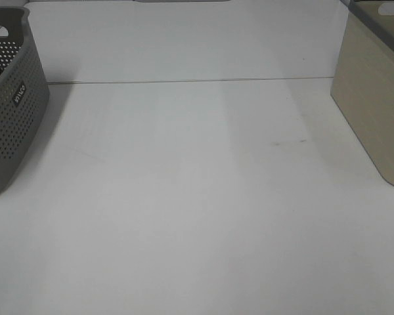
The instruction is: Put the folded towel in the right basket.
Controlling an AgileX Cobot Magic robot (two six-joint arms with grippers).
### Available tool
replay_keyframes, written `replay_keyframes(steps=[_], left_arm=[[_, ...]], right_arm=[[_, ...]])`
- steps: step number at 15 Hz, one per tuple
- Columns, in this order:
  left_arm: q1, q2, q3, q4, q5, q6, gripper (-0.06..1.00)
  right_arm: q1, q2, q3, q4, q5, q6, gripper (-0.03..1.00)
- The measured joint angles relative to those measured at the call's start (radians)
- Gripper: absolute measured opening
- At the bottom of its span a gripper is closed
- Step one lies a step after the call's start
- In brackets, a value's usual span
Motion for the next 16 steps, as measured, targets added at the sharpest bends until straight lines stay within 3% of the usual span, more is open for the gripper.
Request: replay_keyframes(steps=[16], left_arm=[[0.000,0.000,0.000,0.000,0.000,0.000,0.99]], right_arm=[[0.000,-0.012,0.000,0.000,0.000,0.000,0.77]])
